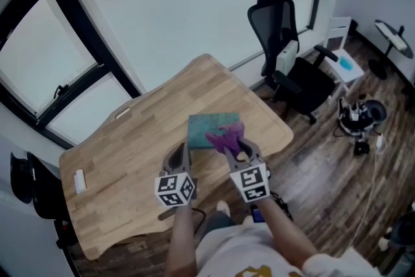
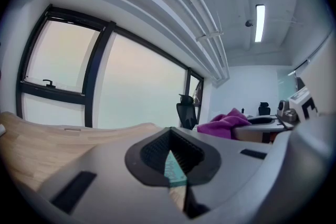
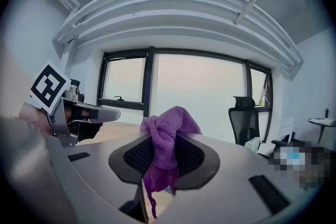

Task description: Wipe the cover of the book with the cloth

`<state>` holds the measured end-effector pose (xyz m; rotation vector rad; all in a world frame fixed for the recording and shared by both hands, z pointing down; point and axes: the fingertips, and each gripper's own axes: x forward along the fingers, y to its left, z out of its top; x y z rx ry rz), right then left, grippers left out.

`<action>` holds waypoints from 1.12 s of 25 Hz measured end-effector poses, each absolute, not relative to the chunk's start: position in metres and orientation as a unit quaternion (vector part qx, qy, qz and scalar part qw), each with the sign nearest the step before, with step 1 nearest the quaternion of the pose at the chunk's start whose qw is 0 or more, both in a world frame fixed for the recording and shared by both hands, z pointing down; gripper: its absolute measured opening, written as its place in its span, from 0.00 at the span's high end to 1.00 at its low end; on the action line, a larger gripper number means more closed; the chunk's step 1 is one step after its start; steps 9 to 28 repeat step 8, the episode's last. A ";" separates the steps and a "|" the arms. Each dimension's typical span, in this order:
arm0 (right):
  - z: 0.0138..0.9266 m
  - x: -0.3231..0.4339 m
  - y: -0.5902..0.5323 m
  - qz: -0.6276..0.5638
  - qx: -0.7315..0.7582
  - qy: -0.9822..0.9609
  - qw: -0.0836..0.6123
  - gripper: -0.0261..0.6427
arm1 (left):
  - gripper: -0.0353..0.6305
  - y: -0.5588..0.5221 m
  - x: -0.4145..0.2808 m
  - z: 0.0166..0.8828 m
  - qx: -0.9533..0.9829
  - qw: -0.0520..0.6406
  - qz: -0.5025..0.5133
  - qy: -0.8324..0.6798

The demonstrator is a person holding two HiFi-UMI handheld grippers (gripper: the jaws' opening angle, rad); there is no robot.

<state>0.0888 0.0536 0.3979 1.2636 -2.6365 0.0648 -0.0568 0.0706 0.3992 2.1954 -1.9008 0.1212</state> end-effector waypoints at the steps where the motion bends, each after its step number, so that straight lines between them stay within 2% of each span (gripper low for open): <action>1: 0.398 0.090 0.054 0.022 0.429 -0.896 0.109 0.82 | 0.95 0.070 -0.056 0.400 0.750 0.118 0.041 -0.649; 8: 0.402 0.097 0.055 0.028 0.427 -0.894 0.131 0.82 | 0.95 0.069 -0.049 0.403 0.751 0.119 0.045 -0.647; 28: 0.402 0.097 0.055 0.028 0.427 -0.894 0.131 0.82 | 0.95 0.069 -0.049 0.403 0.751 0.119 0.045 -0.647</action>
